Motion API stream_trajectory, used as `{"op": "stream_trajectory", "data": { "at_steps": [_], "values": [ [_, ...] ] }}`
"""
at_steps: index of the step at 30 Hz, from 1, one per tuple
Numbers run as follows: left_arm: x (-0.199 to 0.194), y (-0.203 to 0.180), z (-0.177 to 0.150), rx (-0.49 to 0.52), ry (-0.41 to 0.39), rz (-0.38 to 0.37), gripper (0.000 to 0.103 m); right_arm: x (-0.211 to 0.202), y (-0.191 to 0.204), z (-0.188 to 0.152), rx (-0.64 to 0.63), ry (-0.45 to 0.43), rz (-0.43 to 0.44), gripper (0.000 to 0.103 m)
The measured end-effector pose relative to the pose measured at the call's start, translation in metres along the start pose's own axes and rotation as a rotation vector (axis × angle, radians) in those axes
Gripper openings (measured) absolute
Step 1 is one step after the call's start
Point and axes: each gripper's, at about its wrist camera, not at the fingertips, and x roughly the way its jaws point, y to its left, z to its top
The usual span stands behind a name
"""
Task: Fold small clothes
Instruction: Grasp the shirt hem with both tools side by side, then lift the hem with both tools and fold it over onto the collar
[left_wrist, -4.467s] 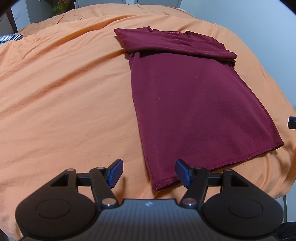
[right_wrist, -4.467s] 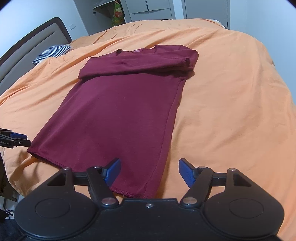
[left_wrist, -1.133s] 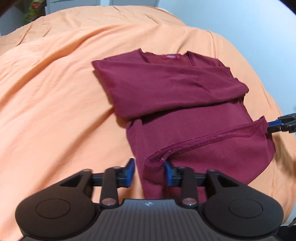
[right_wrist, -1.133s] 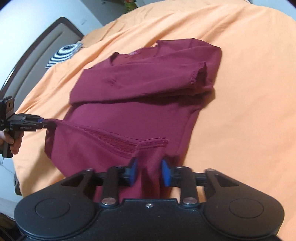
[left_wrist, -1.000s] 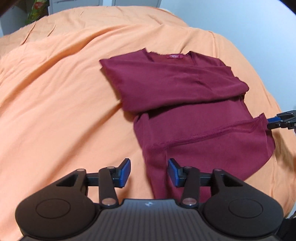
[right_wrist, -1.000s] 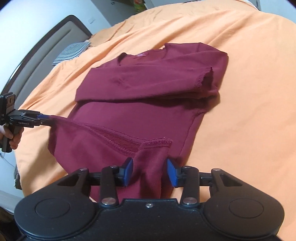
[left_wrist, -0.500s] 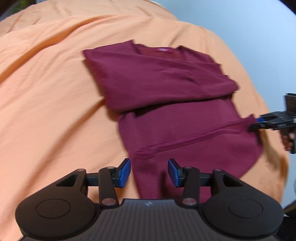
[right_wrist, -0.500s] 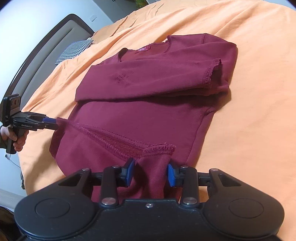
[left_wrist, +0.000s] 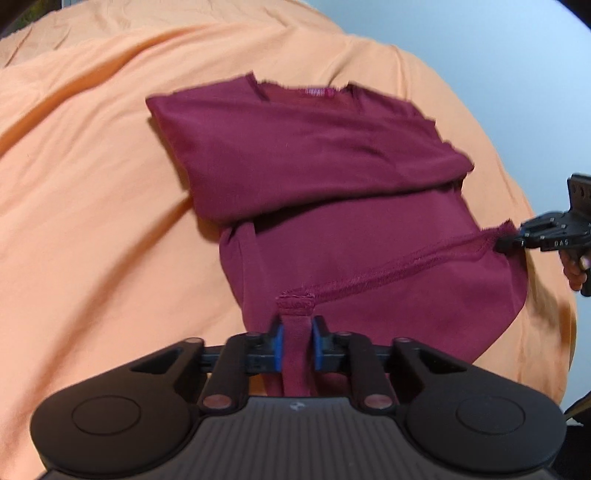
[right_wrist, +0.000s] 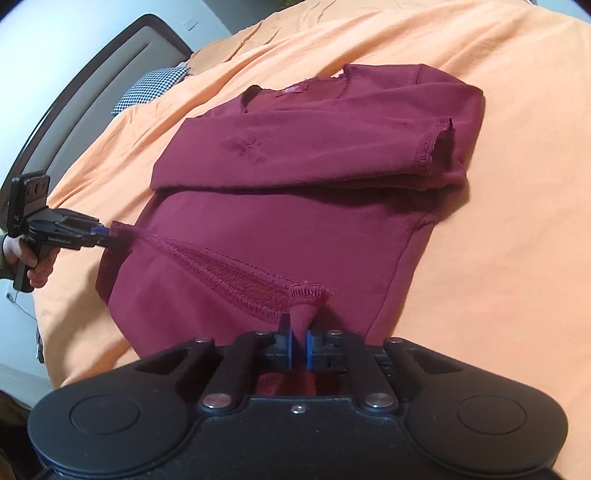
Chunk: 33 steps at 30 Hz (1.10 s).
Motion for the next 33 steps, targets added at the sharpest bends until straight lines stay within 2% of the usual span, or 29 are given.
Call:
{"op": "stream_trajectory", "data": {
  "at_steps": [3,6,10,13,17,21,27,33],
  "values": [
    [-0.012,-0.003,0.001,0.003,-0.048,0.013,0.006,-0.010,-0.002,-0.001,0.005,-0.023,0.019,0.004],
    [-0.031,-0.004,0.002,-0.012,-0.109,-0.022,0.006,-0.027,-0.005,0.001,0.032,-0.078,0.069,0.004],
    [-0.054,0.006,0.006,-0.105,-0.214,-0.065,0.006,-0.053,-0.015,0.004,0.098,-0.165,0.114,0.004],
    [-0.058,0.016,0.016,-0.165,-0.268,-0.066,0.006,-0.063,-0.029,0.007,0.173,-0.218,0.149,0.004],
    [-0.053,0.018,0.040,-0.146,-0.303,-0.038,0.006,-0.068,-0.043,0.021,0.271,-0.314,0.183,0.004],
    [-0.046,0.030,0.075,-0.147,-0.350,-0.004,0.006,-0.068,-0.046,0.051,0.270,-0.369,0.174,0.004],
    [-0.030,0.053,0.135,-0.117,-0.380,0.041,0.006,-0.055,-0.064,0.116,0.249,-0.397,0.137,0.004],
    [0.006,0.074,0.186,-0.122,-0.373,0.084,0.006,-0.027,-0.089,0.175,0.277,-0.407,0.067,0.004]
  ]
}}
